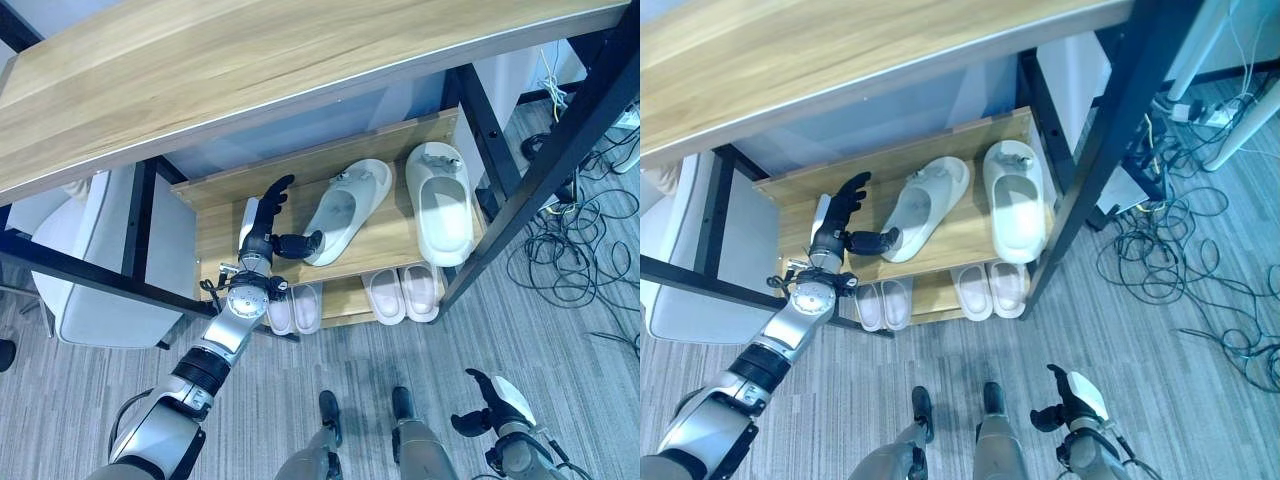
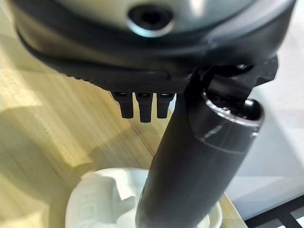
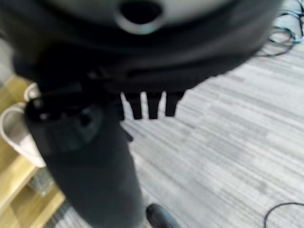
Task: Arrange the slippers neatly on the shoe rack.
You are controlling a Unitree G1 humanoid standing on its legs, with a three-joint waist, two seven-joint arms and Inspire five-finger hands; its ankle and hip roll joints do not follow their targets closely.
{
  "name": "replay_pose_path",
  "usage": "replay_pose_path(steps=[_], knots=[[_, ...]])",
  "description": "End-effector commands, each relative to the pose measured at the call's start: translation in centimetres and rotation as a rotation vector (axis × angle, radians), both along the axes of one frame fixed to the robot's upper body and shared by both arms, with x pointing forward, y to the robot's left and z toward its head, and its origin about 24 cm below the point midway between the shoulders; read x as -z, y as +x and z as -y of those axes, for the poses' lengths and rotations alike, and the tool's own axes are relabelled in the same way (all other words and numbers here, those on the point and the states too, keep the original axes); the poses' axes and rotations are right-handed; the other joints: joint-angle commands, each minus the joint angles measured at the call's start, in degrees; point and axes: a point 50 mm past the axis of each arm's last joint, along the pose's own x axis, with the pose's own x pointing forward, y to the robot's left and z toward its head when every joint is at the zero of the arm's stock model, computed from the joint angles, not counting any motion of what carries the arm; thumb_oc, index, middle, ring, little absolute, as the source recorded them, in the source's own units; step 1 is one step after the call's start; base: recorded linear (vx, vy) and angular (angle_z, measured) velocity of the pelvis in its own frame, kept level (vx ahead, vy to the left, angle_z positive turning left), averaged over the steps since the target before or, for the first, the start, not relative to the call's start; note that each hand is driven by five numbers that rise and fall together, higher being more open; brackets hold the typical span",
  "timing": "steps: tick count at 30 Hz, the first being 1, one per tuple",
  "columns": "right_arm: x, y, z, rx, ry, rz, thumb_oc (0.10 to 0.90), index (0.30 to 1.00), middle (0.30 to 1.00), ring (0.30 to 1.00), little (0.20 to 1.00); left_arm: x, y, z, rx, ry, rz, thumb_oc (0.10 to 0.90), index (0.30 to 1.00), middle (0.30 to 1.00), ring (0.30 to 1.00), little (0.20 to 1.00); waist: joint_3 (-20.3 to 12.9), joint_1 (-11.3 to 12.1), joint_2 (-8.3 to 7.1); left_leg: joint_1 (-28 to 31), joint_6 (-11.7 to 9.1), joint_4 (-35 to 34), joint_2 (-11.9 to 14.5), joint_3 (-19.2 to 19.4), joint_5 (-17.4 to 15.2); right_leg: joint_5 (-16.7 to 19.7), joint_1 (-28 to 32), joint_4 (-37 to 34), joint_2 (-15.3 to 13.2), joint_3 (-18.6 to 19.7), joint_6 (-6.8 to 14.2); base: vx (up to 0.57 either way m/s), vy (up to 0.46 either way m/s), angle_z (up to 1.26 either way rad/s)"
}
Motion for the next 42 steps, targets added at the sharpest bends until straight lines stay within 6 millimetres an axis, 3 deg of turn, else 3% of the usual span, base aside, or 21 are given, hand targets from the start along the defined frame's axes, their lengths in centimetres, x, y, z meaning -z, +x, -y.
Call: replay_pose_path(steps=[1, 5, 11, 21, 30, 42], knots=[[-0.5, -0.5, 0.2, -0.031, -0.02, 0.032, 0.8, 0.9, 0.9, 0.9, 0.9, -6.3, 0.8, -0.3, 0.0, -0.076, 0.262, 0.8, 0.9, 0.9, 0.9, 0.9, -3.1, -0.7, -0.92, 4.5, 0.3, -1.4, -2.4, 0.5, -6.8, 7.1, 7.2, -17.3, -0.4, 1.4, 4.5, 0.0, 0.0, 0.0], [-0.4, -0.5, 0.0, -0.033, -0.016, 0.028, 0.8, 0.9, 0.9, 0.9, 0.9, -6.4, 0.5, -0.4, 0.01, -0.127, 0.27, 0.8, 0.9, 0.9, 0.9, 0.9, -3.1, -0.4, -1.07, 4.7, 0.3, -1.4, -2.5, 0.2, -6.8, 7.0, 7.7, -17.4, -0.4, 1.1, 4.5, 0.0, -0.005, 0.01], [-0.5, -0.2, 0.0, -0.027, -0.016, 0.029, 0.8, 0.9, 0.9, 0.9, 0.9, -4.4, -0.8, -0.6, 0.07, -0.428, 0.189, 0.8, 0.9, 0.9, 0.9, 0.9, -3.3, 0.2, -1.36, 5.2, 0.4, -1.4, -2.5, -0.1, -6.8, 6.7, 8.4, -17.6, -0.4, 0.4, 4.4, 0.0, -0.011, 0.05], [-0.5, -0.1, -0.1, -0.043, -0.018, 0.021, 0.8, 0.9, 0.9, 0.9, 0.9, -0.7, -2.3, -1.4, 0.064, -0.428, 0.069, 0.8, 0.9, 0.9, 0.9, 0.9, -3.6, 0.8, -1.84, 5.6, 0.5, -1.4, -2.5, -0.3, -7.0, 6.6, 8.9, -17.2, -0.2, 0.2, 4.2, 0.0, -0.001, 0.03], [-0.1, -0.3, -0.4, -0.033, -0.015, 0.013, 0.8, 0.9, 0.9, 0.9, 0.9, 1.3, -3.3, 0.9, 0.135, -0.466, -0.02, 0.8, 0.9, 0.9, 0.9, 0.9, -3.5, 0.8, -2.51, 5.4, 0.6, -1.4, -2.4, -0.6, -6.9, 6.5, 8.8, -17.0, -0.1, 0.0, 4.0, 0.0, -0.005, 0.03], [-0.2, -0.1, -0.7, -0.047, -0.022, 0.022, 0.8, 0.9, 0.9, 0.9, 0.9, 1.6, -4.1, 5.1, 0.29, -0.492, -0.069, 0.8, 0.9, 0.9, 0.9, 0.9, -3.2, 0.4, -3.03, 5.3, 0.6, -1.4, -2.2, -0.6, -6.8, 6.3, 8.4, -16.4, 0.2, 0.2, 3.7, 0.0, -0.003, -0.01]])
